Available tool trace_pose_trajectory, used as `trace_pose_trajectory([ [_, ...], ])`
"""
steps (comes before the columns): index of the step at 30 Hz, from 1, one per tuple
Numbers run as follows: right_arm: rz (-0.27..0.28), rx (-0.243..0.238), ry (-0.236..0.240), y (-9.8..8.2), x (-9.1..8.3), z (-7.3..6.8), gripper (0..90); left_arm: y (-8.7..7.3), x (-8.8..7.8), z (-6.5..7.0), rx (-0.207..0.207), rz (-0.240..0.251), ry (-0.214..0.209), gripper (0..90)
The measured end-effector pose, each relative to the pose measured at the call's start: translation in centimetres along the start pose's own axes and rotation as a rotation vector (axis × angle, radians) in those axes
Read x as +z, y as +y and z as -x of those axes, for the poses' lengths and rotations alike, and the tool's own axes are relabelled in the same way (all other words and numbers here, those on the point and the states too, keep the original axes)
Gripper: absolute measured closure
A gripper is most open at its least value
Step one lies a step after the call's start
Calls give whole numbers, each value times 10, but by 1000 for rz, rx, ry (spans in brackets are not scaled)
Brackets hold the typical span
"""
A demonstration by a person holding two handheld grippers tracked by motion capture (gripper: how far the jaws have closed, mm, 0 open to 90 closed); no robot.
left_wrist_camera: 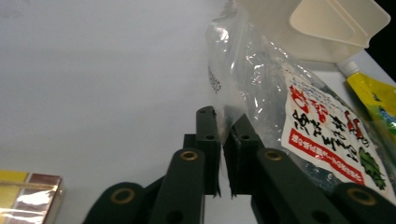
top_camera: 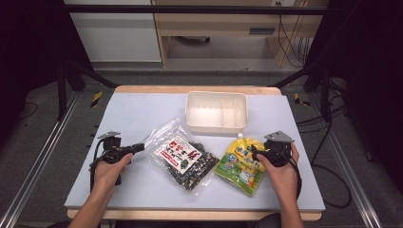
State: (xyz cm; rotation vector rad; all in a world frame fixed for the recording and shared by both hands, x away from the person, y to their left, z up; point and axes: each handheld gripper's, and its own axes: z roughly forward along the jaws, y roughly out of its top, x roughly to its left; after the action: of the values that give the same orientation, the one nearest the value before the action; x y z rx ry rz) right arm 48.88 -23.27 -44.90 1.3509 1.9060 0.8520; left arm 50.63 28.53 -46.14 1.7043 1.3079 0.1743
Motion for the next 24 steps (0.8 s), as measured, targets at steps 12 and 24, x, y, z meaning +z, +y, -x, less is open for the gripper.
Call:
trace_pose_trajectory([
  [12,20,-5,-1,1,-3,-2,139,8,-7,5,75,18,-11,891],
  [24,88,-15,0,7,-17,-18,141,35,-30,15,211,32,-27,893],
])
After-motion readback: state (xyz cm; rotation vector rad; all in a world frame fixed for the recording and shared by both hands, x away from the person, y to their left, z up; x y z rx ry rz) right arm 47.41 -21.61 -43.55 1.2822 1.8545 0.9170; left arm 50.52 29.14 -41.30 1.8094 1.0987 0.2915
